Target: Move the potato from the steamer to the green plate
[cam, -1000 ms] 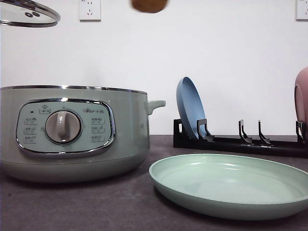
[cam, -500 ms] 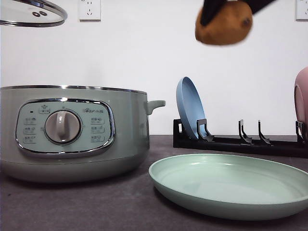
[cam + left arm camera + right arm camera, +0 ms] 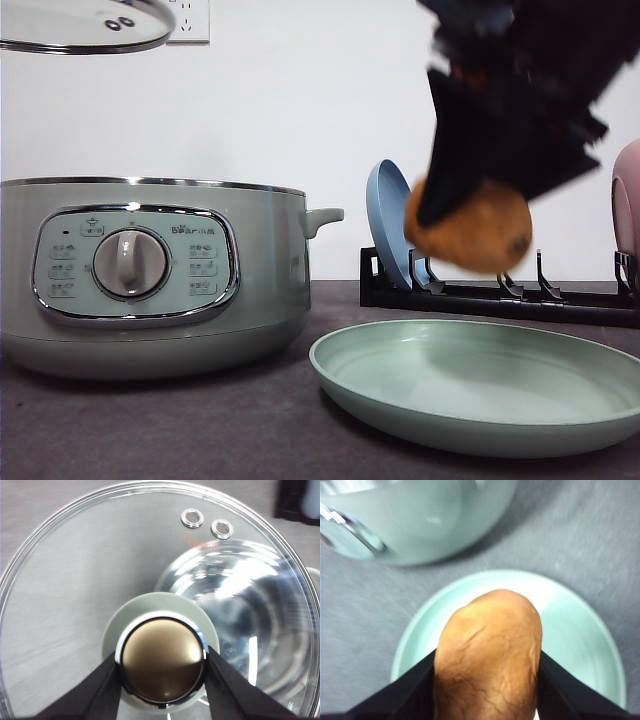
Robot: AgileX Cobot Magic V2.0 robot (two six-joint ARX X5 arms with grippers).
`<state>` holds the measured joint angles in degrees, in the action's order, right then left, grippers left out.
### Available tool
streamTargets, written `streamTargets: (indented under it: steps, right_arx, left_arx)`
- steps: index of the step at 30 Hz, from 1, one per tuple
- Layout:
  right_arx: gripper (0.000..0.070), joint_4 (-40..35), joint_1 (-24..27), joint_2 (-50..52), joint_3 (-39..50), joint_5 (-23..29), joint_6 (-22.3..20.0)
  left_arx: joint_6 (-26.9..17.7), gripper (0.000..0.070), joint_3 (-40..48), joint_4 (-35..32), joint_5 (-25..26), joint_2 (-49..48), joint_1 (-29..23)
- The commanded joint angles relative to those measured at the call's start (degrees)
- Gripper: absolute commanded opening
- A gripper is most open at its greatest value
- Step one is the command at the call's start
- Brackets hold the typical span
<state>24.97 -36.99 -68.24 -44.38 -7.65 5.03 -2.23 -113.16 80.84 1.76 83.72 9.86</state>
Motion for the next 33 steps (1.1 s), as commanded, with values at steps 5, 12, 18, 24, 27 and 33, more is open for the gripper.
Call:
streamTargets:
  steps: [5,12,18,24,27,33]
  right_arx:
    - [0.0123,-7.2,1.1,-1.3,5.6,0.2,1.7]
    - [0.0123,-11.9,1.8,-5.8,7.8,0.0,2.3]
    - [0.0173,-12.7,1.8,-7.8,7.8,0.1,3.2]
    - [0.0398,-12.7,1.8,-7.7,7.8,-0.1,3.6]
    - [0.0435,-12.7,1.8,-7.7,7.8,0.0,4.0]
    - [0.0509,-12.7,1.9,-4.9,5.7,1.1,4.8]
  left_arx:
    - [-0.1,0.0,-1.9,-1.2,0.4,-0.7,1.7]
    - [-0.1,0.0,-1.9,-1.1,0.4,-0.7,3.4]
    - [0.1,0.0,-1.9,-1.1,0.5,-0.7,4.9]
    - [0.1,0.0,-1.8,-1.1,3.0,-0.7,7.1]
    - [0.1,0.0,-1.8,-1.1,3.1,-0.6,8.4]
    - [0.1,0.0,-1.7,-1.1,3.1,-0.5,10.5]
